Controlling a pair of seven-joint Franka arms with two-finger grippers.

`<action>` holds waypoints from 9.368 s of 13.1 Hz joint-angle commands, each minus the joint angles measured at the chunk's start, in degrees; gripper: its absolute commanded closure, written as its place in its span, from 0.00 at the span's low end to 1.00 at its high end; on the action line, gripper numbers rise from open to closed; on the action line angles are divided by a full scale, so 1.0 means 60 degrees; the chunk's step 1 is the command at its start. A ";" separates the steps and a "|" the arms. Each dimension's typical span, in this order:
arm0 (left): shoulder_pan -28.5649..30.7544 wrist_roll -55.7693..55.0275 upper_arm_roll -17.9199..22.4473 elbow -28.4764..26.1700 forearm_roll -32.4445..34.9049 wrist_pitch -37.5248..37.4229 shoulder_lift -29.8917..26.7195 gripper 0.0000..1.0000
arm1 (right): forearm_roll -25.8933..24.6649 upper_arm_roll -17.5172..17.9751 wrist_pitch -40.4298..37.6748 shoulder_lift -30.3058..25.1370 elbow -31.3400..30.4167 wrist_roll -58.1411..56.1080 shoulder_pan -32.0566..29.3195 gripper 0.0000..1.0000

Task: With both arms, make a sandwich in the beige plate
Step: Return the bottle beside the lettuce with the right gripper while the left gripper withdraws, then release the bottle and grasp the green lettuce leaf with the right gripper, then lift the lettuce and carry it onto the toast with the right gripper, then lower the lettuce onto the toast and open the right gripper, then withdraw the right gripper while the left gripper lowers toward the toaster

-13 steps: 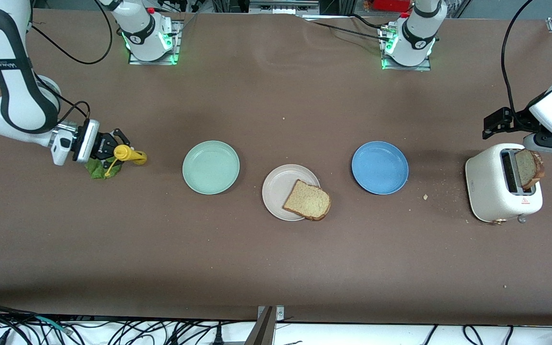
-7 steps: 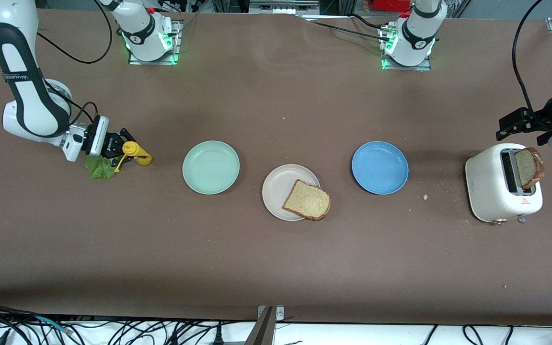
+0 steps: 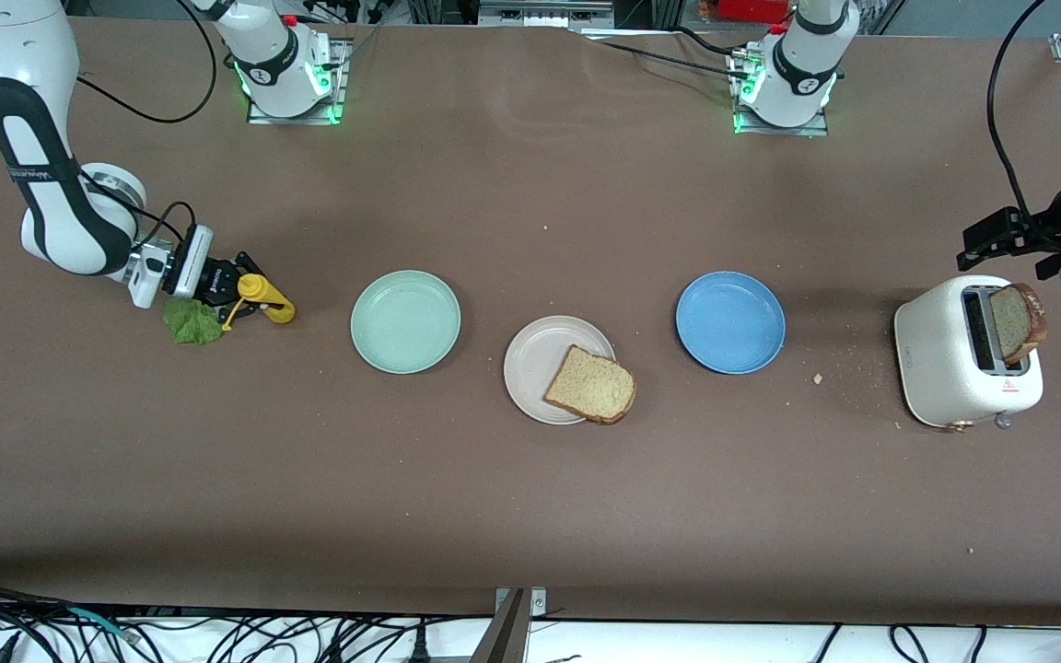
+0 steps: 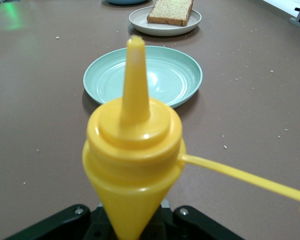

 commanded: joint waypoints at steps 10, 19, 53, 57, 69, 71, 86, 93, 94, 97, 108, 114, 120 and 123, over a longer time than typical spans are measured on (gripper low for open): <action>0.0193 -0.0024 -0.0016 0.1018 -0.0549 0.0034 0.0249 0.00 | -0.3379 -0.0302 0.0045 -0.1135 0.0367 0.5290 -0.0155 0.16; 0.0090 0.0035 -0.0148 0.0988 -0.0431 -0.0214 0.0205 0.00 | -0.9167 -0.0420 0.1402 -0.1695 0.0236 1.3819 -0.0244 0.05; 0.0090 0.0005 -0.0221 0.0944 -0.0446 -0.0478 0.0176 0.00 | -0.9391 0.0852 -0.3597 -0.2133 0.3718 1.7478 -0.0229 1.00; 0.0090 0.0005 -0.0221 0.0944 -0.0446 -0.0478 0.0176 0.00 | -0.8530 0.2053 -0.4276 -0.2118 0.4849 2.0554 -0.0229 1.00; 0.0164 0.0020 -0.0207 0.0974 -0.0431 -0.0478 0.0161 0.00 | -0.7543 0.5381 0.3362 0.0821 0.5697 3.1380 0.2255 1.00; 0.0164 0.0020 -0.0221 0.0974 -0.0431 -0.0478 0.0161 0.00 | -0.8186 0.5308 0.5236 0.1875 0.6209 3.2932 0.3208 1.00; 0.0178 0.0035 -0.0207 0.0974 -0.0431 -0.0464 0.0176 0.00 | -0.8878 0.3154 1.0021 0.6304 0.9596 3.5986 0.7007 1.00; 0.0178 0.0020 -0.0207 0.0974 -0.0431 -0.0464 0.0176 0.00 | -0.8921 0.3008 1.0006 0.6817 1.0357 3.6324 0.7256 0.47; 0.0178 0.0020 -0.0207 0.0974 -0.0431 -0.0464 0.0176 0.00 | -0.8936 0.2935 0.9991 0.6803 1.0357 3.6324 0.7256 0.34; 0.0178 0.0034 -0.0207 0.0959 -0.0431 -0.0464 0.0190 0.00 | -0.8863 0.2949 0.9802 0.6715 1.0357 3.6382 0.7256 0.00; 0.0178 0.0035 -0.0178 0.0988 -0.0446 -0.0464 0.0176 0.00 | -0.8877 0.2920 0.2221 0.3292 1.0022 3.6708 0.5707 0.00; 0.0207 0.0020 -0.0148 0.1018 -0.0490 -0.0405 0.0249 0.00 | -0.8848 0.2819 -0.4324 0.0728 0.9508 3.1983 0.3393 0.00; 0.0281 -0.0097 -0.0133 0.1003 -0.0446 -0.0449 0.0264 0.00 | -1.0059 0.1485 -0.7190 -0.0476 0.9435 2.8301 0.1824 0.00; 0.0354 -0.0097 -0.0133 0.0900 -0.0446 -0.0464 0.0483 0.00 | -1.0898 0.1470 -0.7148 -0.0681 0.8983 2.7228 0.1106 0.00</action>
